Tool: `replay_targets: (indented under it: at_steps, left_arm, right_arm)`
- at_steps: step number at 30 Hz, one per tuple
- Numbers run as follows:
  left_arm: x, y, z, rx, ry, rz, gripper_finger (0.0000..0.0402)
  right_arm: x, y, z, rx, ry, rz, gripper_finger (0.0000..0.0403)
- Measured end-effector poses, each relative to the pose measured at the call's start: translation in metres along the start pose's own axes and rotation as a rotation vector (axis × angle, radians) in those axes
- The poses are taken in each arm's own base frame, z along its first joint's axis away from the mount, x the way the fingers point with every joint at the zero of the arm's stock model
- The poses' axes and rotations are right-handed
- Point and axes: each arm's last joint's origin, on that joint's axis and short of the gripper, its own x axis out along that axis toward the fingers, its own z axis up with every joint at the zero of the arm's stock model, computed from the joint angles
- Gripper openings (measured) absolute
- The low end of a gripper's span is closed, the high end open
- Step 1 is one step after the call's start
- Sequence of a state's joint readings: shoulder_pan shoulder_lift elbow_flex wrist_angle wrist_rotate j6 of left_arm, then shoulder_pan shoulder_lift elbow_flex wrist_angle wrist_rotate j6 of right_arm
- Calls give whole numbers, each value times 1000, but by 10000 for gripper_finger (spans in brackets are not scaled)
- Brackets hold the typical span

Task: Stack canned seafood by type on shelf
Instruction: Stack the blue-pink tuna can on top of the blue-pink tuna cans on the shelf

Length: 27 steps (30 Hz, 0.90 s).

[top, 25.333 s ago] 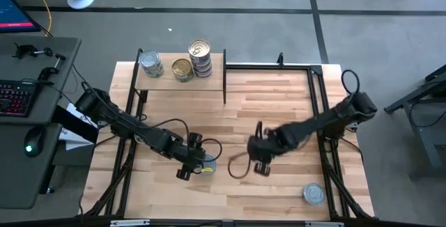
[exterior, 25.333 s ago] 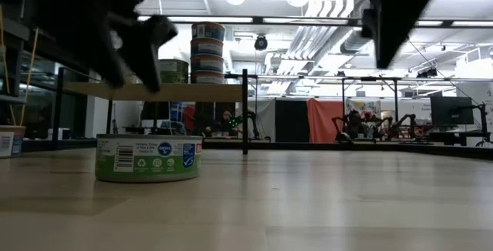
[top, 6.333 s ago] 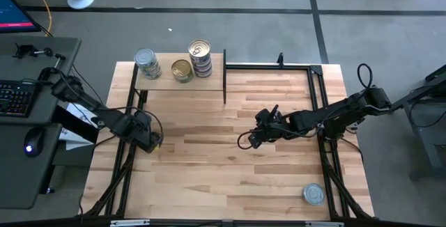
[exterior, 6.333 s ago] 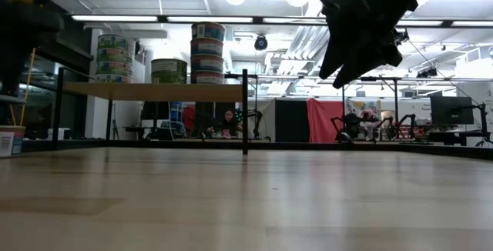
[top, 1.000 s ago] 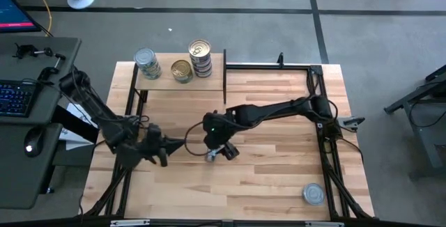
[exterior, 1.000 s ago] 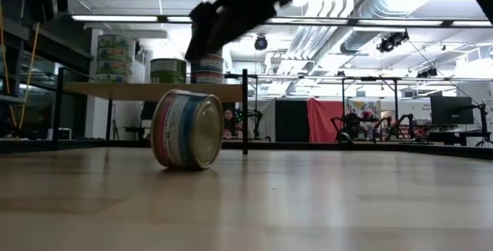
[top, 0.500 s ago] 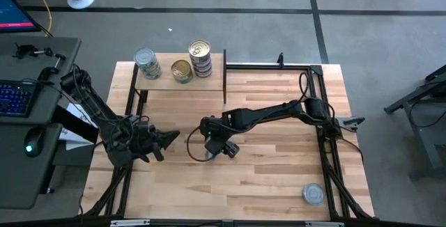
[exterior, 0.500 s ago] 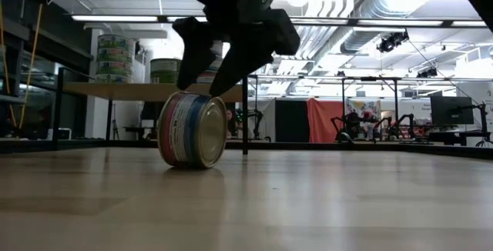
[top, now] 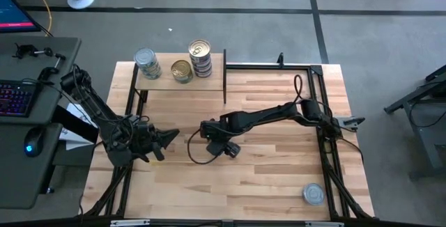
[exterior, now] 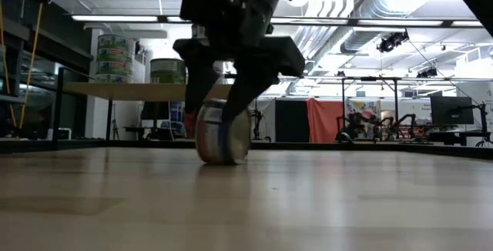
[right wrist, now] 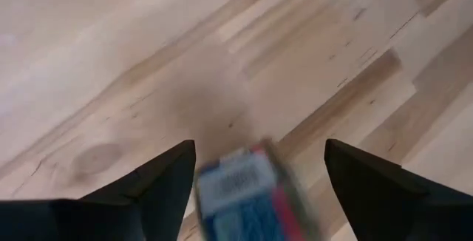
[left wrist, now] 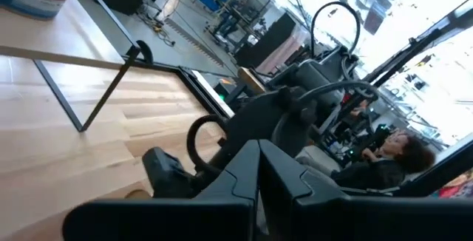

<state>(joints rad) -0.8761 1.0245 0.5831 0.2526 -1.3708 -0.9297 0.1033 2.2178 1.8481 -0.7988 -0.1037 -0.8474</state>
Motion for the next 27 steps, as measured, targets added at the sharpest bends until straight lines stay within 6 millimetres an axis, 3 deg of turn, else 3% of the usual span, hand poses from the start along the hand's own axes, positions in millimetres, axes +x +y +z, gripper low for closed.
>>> replay_targets:
  at_steps: [6,14,20,27]
  left_arm:
    - [0,0,0,10,0,0,0]
    - [-1,0,0,34,4,-4,0]
    - [-1,0,0,94,11,-10,0]
    - [5,2,3,200,-58,61,0]
  right_arm:
    - [-7,-6,4,39,-23,-28,291]
    - [-46,-20,13,98,-44,-48,291]
    - [-67,-32,-8,224,92,-45,291]
    - [-73,-31,-35,287,317,-21,291]
